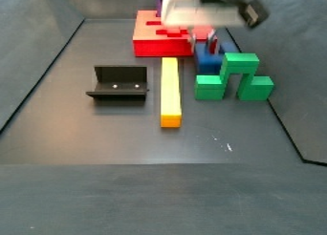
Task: Pick up the blue object. Move up. Place the blue object on the fixture. Regrasp the blue object. Move to above the board. Insert the blue object.
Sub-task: Move up, then place the blue object on the fixture.
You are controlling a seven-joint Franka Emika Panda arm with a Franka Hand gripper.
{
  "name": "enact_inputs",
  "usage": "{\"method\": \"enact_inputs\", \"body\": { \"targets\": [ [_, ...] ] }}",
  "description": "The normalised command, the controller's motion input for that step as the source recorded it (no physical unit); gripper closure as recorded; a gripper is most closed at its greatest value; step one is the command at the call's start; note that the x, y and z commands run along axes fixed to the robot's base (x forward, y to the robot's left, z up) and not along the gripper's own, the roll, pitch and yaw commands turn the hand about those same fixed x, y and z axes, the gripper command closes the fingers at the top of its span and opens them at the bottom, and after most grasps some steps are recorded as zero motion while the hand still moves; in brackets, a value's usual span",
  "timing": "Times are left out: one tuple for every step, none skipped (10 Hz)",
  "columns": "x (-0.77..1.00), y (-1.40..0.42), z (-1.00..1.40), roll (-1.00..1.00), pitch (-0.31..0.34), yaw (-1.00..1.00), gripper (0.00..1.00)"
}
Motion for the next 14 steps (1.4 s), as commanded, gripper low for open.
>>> {"method": "enact_inputs", "body": {
  "targets": [
    [-0.01, 0.02, 0.34, -0.07, 0.057, -0.01, 1.00],
    [0.00, 0.00, 0.00, -0.03, 0.000, 0.00, 1.00],
    [0.00, 0.00, 0.00, -0.01, 0.000, -0.04, 1.00],
    [0.00, -0.04, -0.04, 0.00, -0.006, 0.00, 1.00],
    [0.48, 0.00, 0.11, -0.33, 0.000, 0.19, 1.00],
    [0.80, -0.02, 0.33, -0.28, 0.003, 0.10, 1.00],
    [1.00, -0.17, 0.48, -0.13, 0.134, 0.00, 1.00],
    [1.00, -0.17, 0.48, -0.11, 0.134, 0.00, 1.00],
    [1.00, -0.15, 0.51, -0.19, 0.180, 0.00, 1.00],
    [1.00, -0.10, 0.55, -0.19, 0.229, 0.00, 1.00],
    [1.00, -0.01, 0.56, -0.14, 0.274, 0.00, 1.00],
    [1.00, 0.00, 0.53, -0.17, 0.306, 0.00, 1.00],
    [1.00, 0.00, 0.45, -0.28, 0.314, 0.00, 1.00],
    [0.98, 0.16, 0.33, -0.33, 0.229, -0.01, 1.00]
  ]
}}
